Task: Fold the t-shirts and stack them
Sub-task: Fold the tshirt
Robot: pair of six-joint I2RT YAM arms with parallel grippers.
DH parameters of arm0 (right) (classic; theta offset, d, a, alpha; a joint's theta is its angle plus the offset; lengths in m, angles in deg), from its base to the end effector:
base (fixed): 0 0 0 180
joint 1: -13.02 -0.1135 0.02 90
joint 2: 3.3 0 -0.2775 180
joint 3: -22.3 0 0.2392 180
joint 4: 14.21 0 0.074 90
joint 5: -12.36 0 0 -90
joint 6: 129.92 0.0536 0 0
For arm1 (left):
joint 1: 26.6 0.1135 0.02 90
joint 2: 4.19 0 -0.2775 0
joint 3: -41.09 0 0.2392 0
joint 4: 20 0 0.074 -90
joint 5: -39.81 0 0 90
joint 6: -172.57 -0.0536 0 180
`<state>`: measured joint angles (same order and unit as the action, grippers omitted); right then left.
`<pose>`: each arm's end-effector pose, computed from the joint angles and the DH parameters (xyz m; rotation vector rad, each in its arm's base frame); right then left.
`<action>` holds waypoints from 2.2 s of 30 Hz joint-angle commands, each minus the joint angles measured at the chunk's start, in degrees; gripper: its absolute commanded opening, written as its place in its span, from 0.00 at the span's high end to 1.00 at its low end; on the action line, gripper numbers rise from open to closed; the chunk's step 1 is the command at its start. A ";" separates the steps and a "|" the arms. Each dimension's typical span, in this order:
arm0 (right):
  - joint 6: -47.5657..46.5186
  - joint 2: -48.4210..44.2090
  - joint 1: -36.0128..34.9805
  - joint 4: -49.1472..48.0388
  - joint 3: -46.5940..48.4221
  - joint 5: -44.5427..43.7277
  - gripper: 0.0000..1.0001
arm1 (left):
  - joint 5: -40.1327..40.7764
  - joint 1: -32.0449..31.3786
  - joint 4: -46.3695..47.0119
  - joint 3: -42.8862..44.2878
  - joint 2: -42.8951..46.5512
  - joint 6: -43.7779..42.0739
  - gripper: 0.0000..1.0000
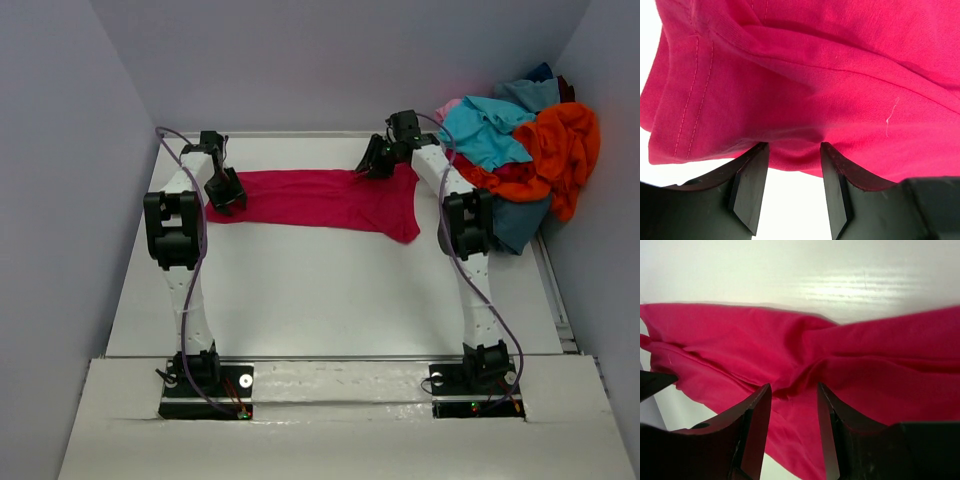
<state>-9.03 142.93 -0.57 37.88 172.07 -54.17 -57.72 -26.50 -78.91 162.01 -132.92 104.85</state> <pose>0.5500 0.1549 0.1902 0.1814 2.4961 0.8370 0.4809 -0.0062 0.1807 -0.4978 2.7088 -0.2870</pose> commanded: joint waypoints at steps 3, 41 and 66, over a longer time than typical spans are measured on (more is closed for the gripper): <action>0.48 -14.38 -0.30 -3.71 -15.77 -1.14 0.54 | -0.38 0.17 0.34 -0.83 2.43 -0.93 0.43; 7.51 6.26 -0.30 -4.07 8.37 13.27 0.60 | 0.06 0.17 -0.09 -0.04 1.64 -0.75 0.43; 4.35 -30.21 -0.30 1.98 -32.93 -5.62 0.56 | -1.61 0.17 2.98 -3.47 4.01 -0.49 0.43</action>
<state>-4.09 115.28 -0.57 38.86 142.32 -56.29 -58.27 -26.48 -76.16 160.04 -132.59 104.67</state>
